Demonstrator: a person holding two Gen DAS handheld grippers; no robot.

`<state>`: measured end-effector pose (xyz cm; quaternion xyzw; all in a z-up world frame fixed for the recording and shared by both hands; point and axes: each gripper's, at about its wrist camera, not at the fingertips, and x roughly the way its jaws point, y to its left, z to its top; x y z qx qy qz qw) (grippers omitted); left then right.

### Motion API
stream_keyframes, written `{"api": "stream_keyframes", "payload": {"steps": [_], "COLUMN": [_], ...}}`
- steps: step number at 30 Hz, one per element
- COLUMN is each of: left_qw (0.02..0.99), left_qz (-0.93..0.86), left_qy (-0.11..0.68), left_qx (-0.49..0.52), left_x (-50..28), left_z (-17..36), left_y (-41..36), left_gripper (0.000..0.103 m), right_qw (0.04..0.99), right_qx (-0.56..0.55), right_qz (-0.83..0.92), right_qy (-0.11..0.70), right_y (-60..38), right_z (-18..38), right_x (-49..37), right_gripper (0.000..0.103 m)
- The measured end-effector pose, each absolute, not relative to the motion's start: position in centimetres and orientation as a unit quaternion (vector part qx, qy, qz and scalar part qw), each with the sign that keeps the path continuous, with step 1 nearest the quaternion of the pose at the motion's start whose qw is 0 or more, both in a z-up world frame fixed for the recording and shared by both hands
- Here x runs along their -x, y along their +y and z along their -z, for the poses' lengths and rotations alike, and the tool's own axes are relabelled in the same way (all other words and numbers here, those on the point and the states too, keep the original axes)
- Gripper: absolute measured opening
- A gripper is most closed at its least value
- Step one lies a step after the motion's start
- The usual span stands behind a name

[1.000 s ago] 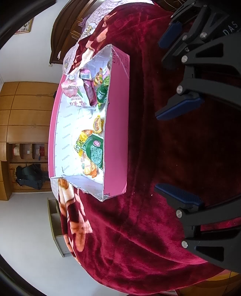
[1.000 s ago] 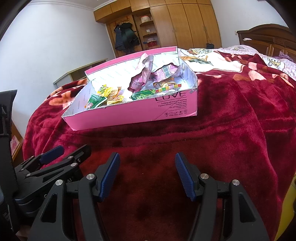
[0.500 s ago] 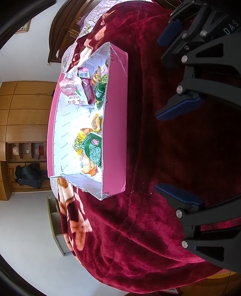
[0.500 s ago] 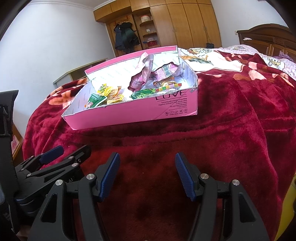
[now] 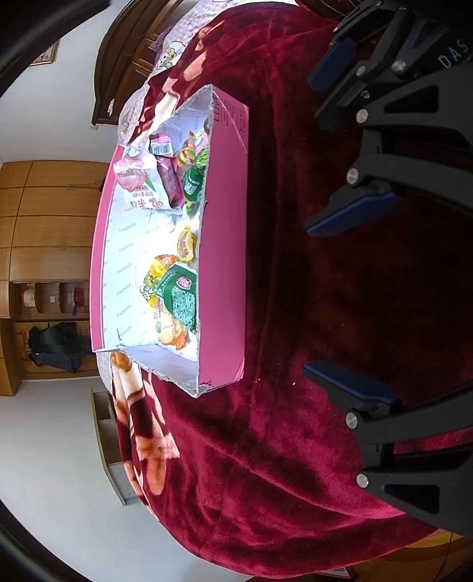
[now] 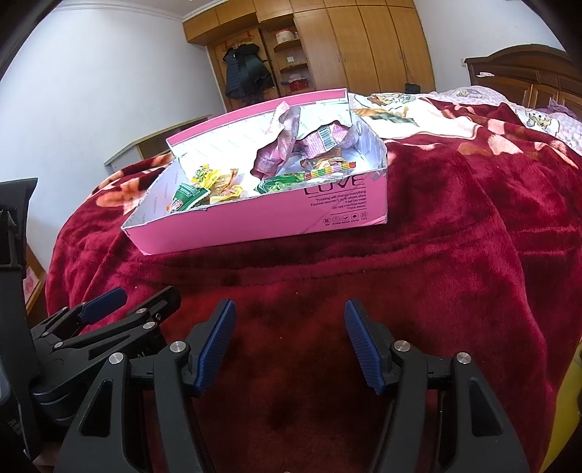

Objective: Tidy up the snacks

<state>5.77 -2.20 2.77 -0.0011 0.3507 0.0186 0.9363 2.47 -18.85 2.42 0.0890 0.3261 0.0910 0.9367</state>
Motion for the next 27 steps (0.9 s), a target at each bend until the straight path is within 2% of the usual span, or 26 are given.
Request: {"api": "stream_keyframes", "payload": {"steps": [27], "left_qw": [0.933], "left_qz": [-0.017], "left_qy": [0.36], "left_qx": [0.001], "left_x": [-6.13], "left_z": [-2.6], "left_y": [-2.33], "left_gripper": [0.074], "right_qw": [0.935], "right_qx": [-0.093], "right_qz": [-0.089], "right_qy": [0.33], "right_y": [-18.98], "right_z": [-2.45], "right_x": [-2.71], "right_gripper": [0.064]}}
